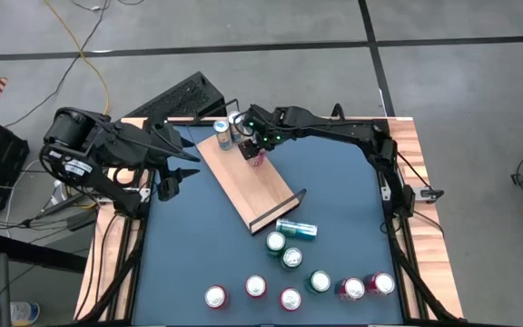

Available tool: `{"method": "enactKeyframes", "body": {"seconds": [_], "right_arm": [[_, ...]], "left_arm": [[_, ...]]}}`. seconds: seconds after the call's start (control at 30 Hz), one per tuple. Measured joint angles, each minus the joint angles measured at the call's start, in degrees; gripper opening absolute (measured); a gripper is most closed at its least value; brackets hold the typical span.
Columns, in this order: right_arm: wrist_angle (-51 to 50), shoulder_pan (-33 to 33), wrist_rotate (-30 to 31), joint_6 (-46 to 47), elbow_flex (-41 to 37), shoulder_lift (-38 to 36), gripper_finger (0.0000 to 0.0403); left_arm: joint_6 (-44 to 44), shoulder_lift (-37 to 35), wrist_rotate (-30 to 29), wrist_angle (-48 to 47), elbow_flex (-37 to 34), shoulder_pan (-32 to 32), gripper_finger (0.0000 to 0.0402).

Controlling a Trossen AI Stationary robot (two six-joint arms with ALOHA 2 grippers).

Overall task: Place canned beverage on shelf
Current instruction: Put the top left red white soda can on the shelf

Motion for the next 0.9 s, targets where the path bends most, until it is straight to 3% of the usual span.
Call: {"method": "enactKeyframes", "body": {"seconds": [0.47,0.9], "right_arm": [[4.3,0.8,0.0,-1.2,0.0,0.0,0.0313],[1.4,0.8,1.9,-4.1,0.0,0.0,0.0315]], "left_arm": [[-1.2,0.0,0.0,0.0,0.0,0.0,0.0293],[-0.1,0.0,0.0,-0.1,0.0,0.0,0.0293]]}}
